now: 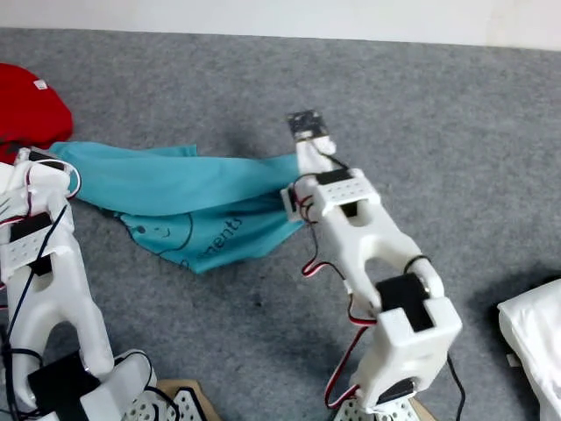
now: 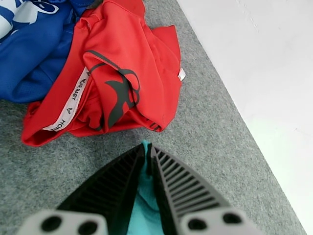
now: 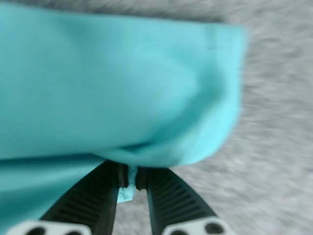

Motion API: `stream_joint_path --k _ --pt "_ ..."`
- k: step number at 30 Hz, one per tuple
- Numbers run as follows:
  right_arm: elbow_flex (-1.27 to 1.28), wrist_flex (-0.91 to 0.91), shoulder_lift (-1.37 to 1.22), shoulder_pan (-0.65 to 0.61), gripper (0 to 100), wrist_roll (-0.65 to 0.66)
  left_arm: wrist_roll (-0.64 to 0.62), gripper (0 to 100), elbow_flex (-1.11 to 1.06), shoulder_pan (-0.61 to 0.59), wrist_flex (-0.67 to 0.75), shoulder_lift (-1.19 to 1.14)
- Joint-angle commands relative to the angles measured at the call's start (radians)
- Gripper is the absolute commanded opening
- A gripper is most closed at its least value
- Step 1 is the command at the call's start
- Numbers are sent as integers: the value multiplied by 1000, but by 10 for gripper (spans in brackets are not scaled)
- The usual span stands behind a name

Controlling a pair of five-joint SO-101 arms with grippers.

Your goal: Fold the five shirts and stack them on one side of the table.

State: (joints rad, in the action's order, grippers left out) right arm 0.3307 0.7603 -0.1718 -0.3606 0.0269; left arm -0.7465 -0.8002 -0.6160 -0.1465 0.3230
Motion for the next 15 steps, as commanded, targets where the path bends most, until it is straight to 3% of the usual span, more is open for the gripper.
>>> stream_joint_path --k 1,11,15 --pt "-50 74 205 81 6 8 -6 31 48 -8 25 7" --pt "-53 286 702 128 6 40 -11 30 236 -12 12 18" --pt "-91 344 869 110 6 127 -11 30 421 -12 -161 25"
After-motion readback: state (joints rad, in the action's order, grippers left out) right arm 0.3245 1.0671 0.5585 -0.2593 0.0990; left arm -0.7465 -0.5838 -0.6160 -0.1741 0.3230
